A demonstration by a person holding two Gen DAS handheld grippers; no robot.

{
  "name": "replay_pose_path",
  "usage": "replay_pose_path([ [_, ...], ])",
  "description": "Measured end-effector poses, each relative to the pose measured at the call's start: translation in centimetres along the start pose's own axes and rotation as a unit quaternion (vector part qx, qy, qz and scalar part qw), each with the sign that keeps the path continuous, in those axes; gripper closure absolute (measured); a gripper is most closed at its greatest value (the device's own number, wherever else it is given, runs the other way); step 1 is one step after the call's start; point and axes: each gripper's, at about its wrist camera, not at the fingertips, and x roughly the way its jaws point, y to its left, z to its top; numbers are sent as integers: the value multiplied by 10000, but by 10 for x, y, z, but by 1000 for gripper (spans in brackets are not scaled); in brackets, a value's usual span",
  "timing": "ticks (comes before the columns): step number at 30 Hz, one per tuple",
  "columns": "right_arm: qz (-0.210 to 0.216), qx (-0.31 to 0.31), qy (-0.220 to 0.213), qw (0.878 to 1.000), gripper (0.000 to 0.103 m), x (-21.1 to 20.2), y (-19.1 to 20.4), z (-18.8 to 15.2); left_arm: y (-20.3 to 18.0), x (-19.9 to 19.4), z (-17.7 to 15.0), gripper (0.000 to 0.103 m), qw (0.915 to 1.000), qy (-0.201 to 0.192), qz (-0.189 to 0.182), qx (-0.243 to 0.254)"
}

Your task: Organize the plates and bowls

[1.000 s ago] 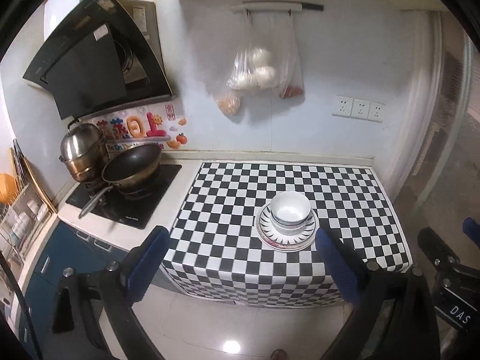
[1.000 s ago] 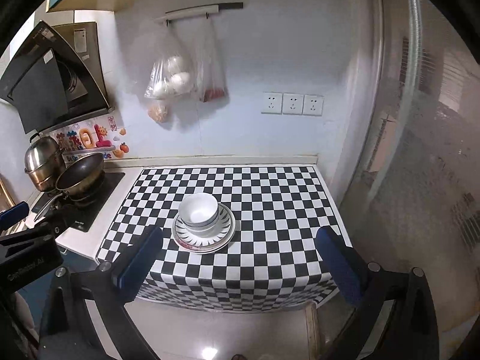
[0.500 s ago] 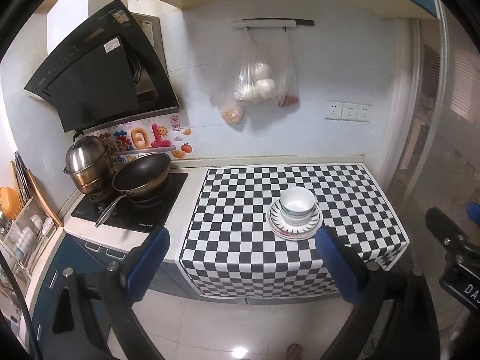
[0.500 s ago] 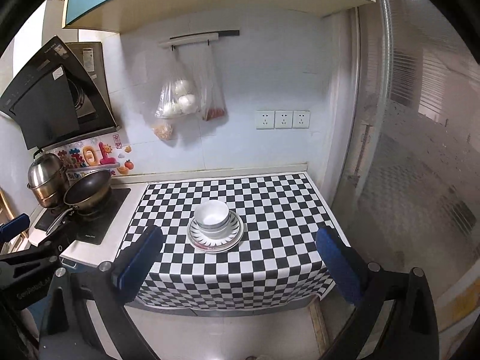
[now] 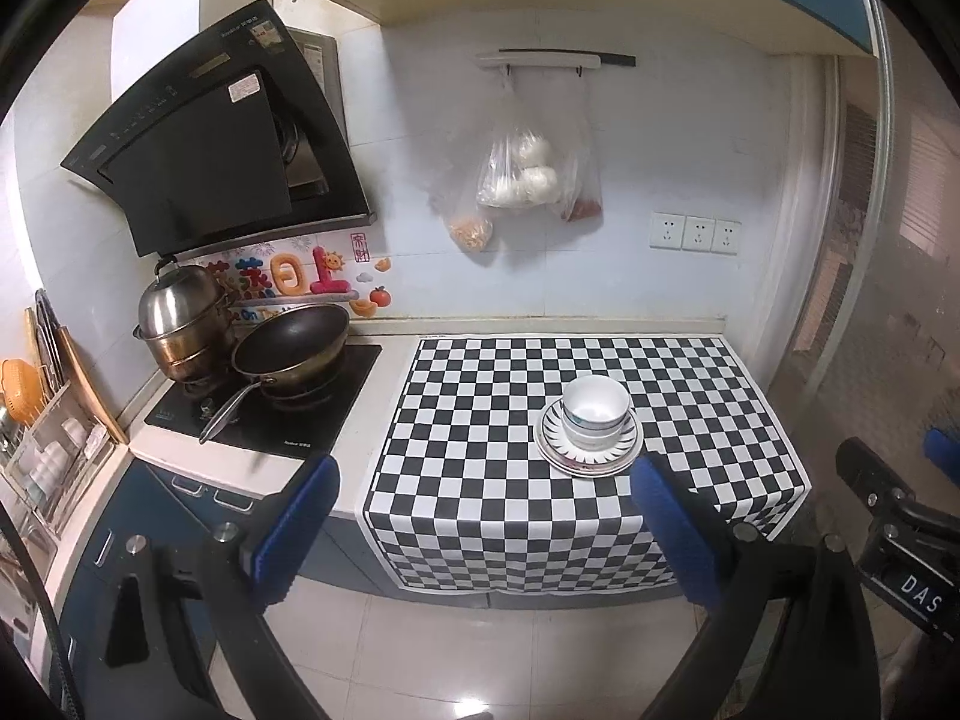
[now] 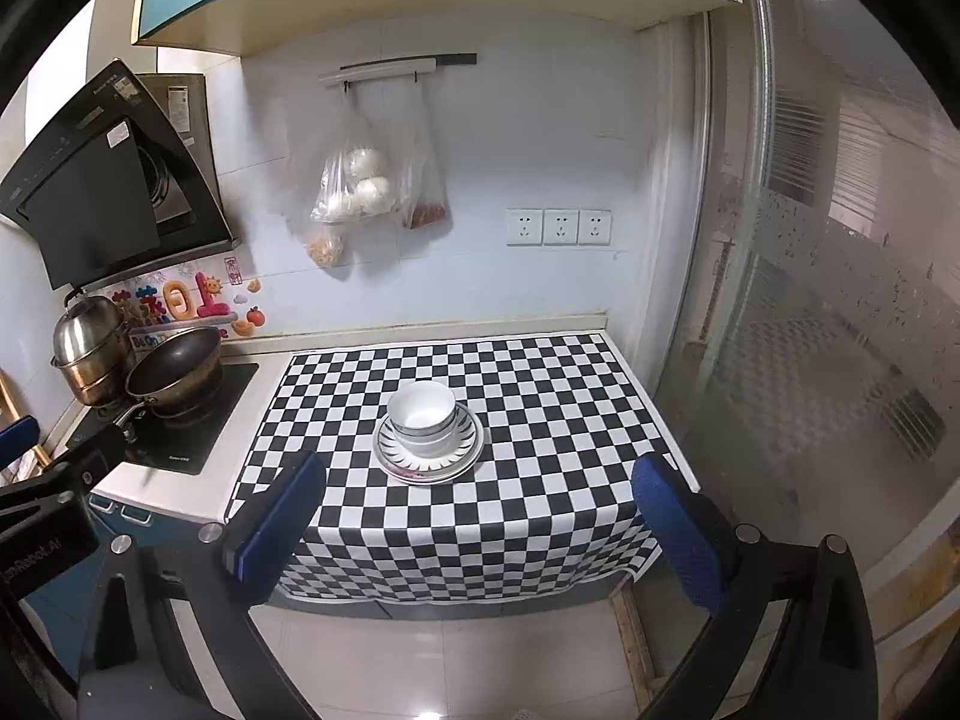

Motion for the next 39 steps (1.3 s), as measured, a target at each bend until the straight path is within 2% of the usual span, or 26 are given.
replay_pose_path([
  [14,50,-19,91,9999,0,10,-14,0,-4,-3,-6,3,9998,49,161,68],
  [39,45,-94,58,9999,0,8,-17,-3,-14,-8,-9,4,10000,34,26,83],
])
